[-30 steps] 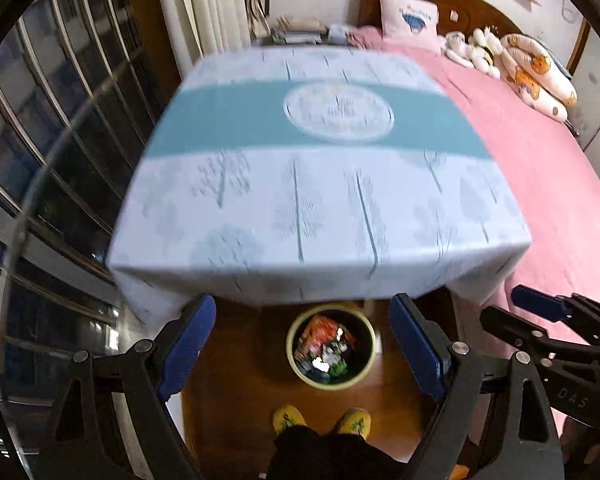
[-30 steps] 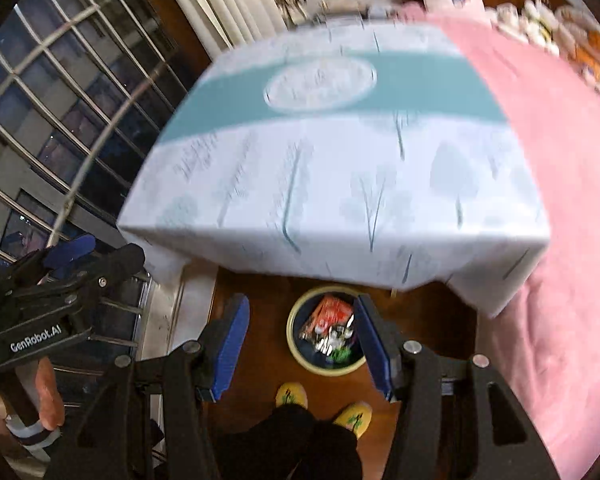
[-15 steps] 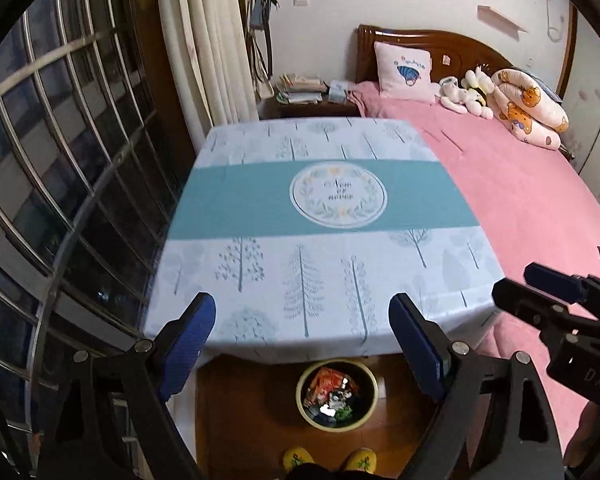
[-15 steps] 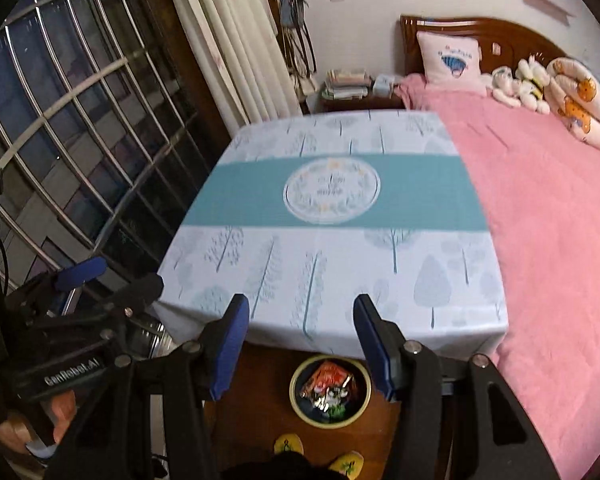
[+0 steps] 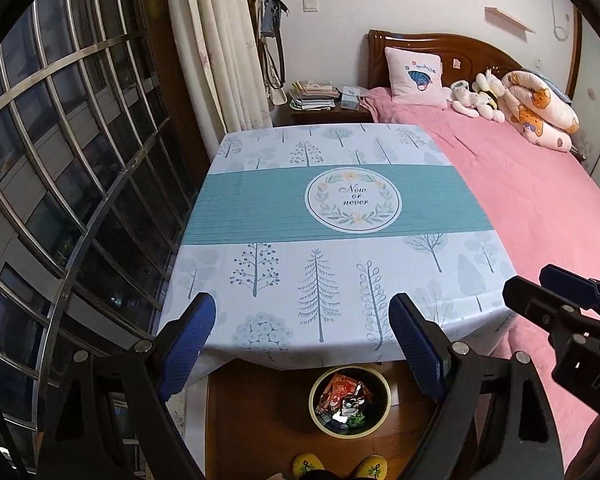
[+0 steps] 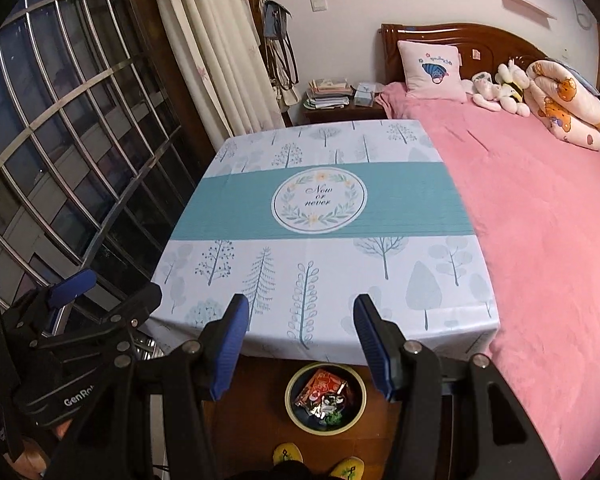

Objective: Collect trash

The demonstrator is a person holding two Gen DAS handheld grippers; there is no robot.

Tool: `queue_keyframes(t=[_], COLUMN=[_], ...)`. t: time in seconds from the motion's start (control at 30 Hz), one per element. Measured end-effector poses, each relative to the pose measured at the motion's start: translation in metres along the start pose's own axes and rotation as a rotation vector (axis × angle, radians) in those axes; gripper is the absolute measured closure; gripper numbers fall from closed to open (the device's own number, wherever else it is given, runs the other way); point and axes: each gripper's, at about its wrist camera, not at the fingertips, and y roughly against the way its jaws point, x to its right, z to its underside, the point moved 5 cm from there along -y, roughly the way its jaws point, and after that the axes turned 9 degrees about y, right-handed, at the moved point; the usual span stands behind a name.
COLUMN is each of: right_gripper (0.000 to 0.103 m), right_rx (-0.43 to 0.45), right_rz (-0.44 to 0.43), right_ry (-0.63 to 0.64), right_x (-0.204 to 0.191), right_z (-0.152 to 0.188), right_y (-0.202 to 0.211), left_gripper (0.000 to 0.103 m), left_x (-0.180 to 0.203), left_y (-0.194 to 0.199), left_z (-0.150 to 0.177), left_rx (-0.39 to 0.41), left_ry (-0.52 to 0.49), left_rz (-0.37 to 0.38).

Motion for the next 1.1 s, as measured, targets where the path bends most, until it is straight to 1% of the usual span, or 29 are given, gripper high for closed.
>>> queue_keyframes(t=[0.17, 0.23, 0.27, 0.57, 0.97, 1.1], right_gripper=[0.047, 0.04, 0.039, 0.039, 0.039, 0.039], right_rx=[-0.005, -0.005, -0.005, -0.005, -0.007, -0.006], right_rz=[0.01, 0.013, 0.015, 0.016, 0.013, 0.011], right_ry=[-0.001, -0.002, -0.002, -0.003, -0.001, -0.003], right_x=[-0.003, -0.003, -0.003, -0.004, -0.003, -0.004], right_z=[0.006, 0.007, 0.008, 0.009, 0.01, 0.011], right_y=[-0.003, -0.004, -0.004, -0.005, -0.005, -0.006], left_gripper=[0.016, 0.016, 0.016, 0.016, 0.016, 0.016], left_x=[0.004, 0.003, 0.002, 0.001, 0.002, 0.002], left_y=[-0.003, -0.004, -0.005, -0.011, -0.013, -0.013], left_z=[0.004, 0.004, 0.004, 0.008, 0.012, 0.014], left_rx=[-0.01, -0.013, -0.014, -0.037, -0.053, -0.054], left_ry=[-0.017, -0.011, -0.006, 0.007, 0.023, 0.03], left_rz=[0.012, 0.02, 0.026, 0.059, 0.079, 0.075])
